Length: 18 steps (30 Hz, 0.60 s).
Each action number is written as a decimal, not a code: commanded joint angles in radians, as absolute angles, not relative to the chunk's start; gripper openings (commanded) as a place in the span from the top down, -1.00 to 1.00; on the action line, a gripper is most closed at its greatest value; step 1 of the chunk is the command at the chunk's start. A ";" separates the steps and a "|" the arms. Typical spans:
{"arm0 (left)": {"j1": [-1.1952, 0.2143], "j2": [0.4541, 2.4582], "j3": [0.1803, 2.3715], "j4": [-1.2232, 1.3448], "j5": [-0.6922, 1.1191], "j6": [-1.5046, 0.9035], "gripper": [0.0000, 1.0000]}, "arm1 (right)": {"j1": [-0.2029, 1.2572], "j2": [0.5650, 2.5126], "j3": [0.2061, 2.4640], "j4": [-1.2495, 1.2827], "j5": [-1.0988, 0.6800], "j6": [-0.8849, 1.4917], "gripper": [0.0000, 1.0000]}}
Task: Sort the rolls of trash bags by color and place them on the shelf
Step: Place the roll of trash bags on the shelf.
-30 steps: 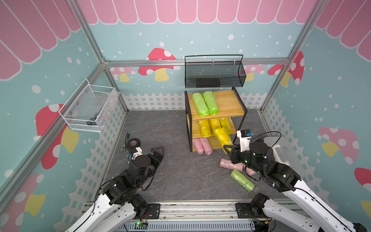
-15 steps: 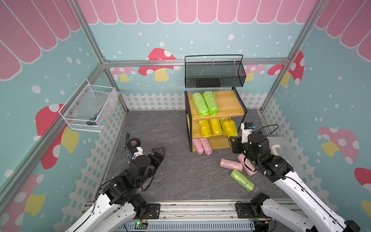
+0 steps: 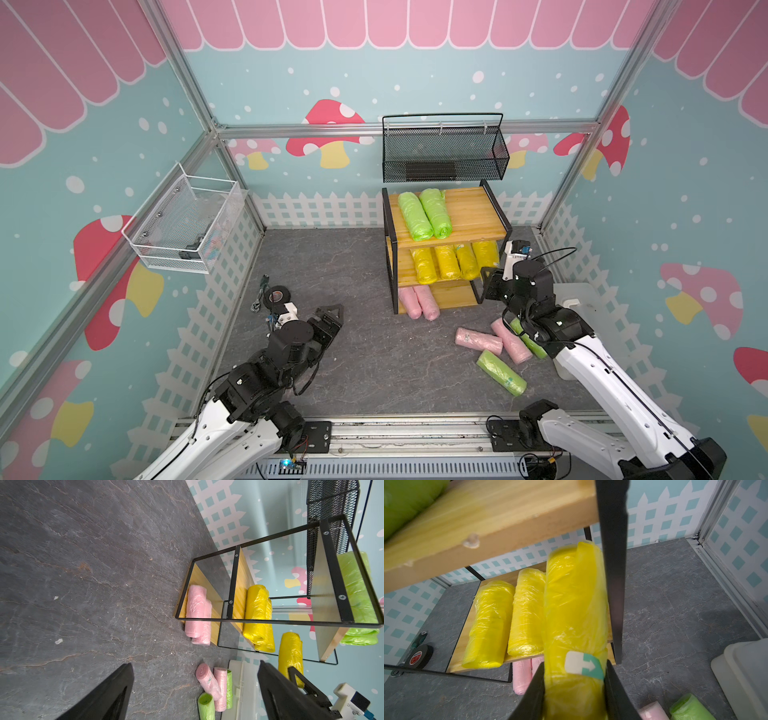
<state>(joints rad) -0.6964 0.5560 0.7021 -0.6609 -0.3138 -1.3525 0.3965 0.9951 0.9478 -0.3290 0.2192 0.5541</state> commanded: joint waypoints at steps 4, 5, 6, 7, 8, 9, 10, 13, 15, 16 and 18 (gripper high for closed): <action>-0.701 0.562 0.710 -0.674 -0.313 -1.325 -0.91 | 0.364 1.018 0.975 -0.249 0.214 0.546 1.00; -0.701 0.563 0.709 -0.674 -0.313 -1.325 -0.91 | 0.361 1.021 0.972 -0.246 0.211 0.546 1.00; -0.701 0.564 0.707 -0.674 -0.313 -1.323 -0.91 | 0.358 1.025 0.969 -0.241 0.209 0.544 1.00; -0.701 0.564 0.706 -0.674 -0.313 -1.323 -0.91 | 0.355 1.030 0.967 -0.239 0.206 0.544 1.00; -0.701 0.564 0.704 -0.675 -0.313 -1.323 -0.91 | 0.351 1.036 0.965 -0.237 0.201 0.543 1.00; -0.701 0.565 0.703 -0.675 -0.313 -1.323 -0.91 | 0.348 1.042 0.966 -0.237 0.196 0.541 1.00; -0.701 0.567 0.701 -0.674 -0.314 -1.321 -0.91 | 0.345 1.048 0.965 -0.238 0.189 0.540 1.00; -0.701 0.567 0.698 -0.674 -0.314 -1.322 -0.91 | 0.337 1.066 0.965 -0.238 0.169 0.539 1.00; -0.701 0.567 0.696 -0.675 -0.314 -1.320 -0.91 | 0.335 1.073 0.963 -0.237 0.159 0.541 1.00; -0.701 0.566 0.696 -0.674 -0.313 -1.320 -0.91 | 0.333 1.076 0.962 -0.238 0.153 0.543 1.00; -0.701 0.565 0.695 -0.675 -0.313 -1.321 -0.91 | 0.333 1.081 0.956 -0.237 0.147 0.546 1.00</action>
<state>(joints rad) -0.6964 0.5667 0.7017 -0.6613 -0.3138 -1.3453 0.3401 1.0836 0.9478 -0.2855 0.1623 0.5533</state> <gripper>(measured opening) 0.956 0.309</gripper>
